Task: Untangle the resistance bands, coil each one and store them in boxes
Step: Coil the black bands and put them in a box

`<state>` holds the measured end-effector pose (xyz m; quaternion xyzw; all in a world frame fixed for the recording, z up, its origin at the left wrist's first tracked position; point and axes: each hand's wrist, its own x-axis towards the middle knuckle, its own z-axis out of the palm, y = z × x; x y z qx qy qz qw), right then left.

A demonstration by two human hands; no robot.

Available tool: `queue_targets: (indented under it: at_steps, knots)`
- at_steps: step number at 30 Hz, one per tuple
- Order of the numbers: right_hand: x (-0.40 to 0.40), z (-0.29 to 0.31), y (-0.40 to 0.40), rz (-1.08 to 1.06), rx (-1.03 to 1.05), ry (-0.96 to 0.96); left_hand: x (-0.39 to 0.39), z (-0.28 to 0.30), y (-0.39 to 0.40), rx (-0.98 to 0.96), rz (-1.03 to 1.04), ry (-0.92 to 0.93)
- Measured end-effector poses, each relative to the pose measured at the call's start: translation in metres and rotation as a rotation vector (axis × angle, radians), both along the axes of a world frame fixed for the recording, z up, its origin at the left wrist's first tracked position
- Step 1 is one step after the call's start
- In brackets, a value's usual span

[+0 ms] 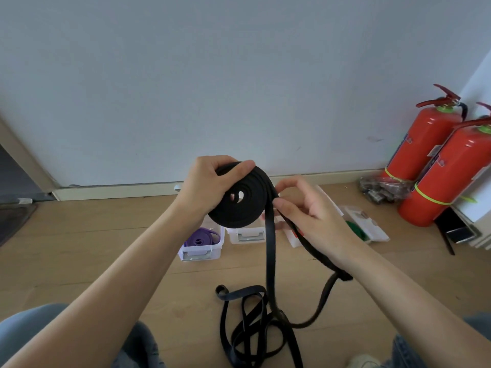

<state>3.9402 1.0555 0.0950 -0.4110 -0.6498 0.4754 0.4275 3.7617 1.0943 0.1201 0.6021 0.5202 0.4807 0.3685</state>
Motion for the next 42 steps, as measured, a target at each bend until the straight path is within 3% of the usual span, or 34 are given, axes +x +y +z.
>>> queue_targets:
  at_steps: [3, 5, 11, 13, 20, 25, 30, 32, 34, 40, 42]
  knots:
    - [-0.008, -0.003, -0.002, -0.015, -0.04, 0.136, 0.007, -0.007, -0.003, 0.007, 0.095, -0.069]
    - [-0.008, -0.004, -0.002, -0.059, -0.022, 0.128, 0.012, -0.01, -0.006, -0.006, 0.101, -0.092]
    - [0.0, 0.002, 0.003, -0.036, 0.125, -0.155, 0.007, -0.007, -0.008, 0.033, -0.236, 0.239]
    - [-0.001, 0.002, 0.002, -0.024, 0.12, -0.116, 0.008, -0.009, -0.008, 0.022, -0.222, 0.176]
    - [0.006, 0.002, 0.003, -0.093, 0.0, -0.006, -0.004, -0.002, -0.001, -0.23, 0.024, -0.352]
    - [-0.005, -0.004, 0.003, -0.12, 0.06, -0.075, 0.007, -0.004, -0.004, -0.225, 0.1, -0.392]
    - [-0.013, -0.005, 0.002, -0.103, -0.026, 0.123, 0.021, -0.012, -0.009, -0.097, 0.251, -0.425]
    - [-0.013, -0.005, 0.004, -0.151, -0.026, 0.121, 0.026, -0.017, -0.011, -0.058, 0.25, -0.431]
    - [-0.008, -0.002, 0.007, -0.2, 0.003, 0.069, 0.022, -0.017, -0.01, -0.054, 0.149, -0.372]
    - [0.002, 0.005, 0.01, -0.111, 0.146, -0.191, 0.013, -0.016, -0.01, -0.075, -0.247, 0.121]
    - [0.002, 0.004, 0.01, -0.118, 0.104, -0.162, 0.016, -0.017, -0.011, -0.055, -0.252, 0.095]
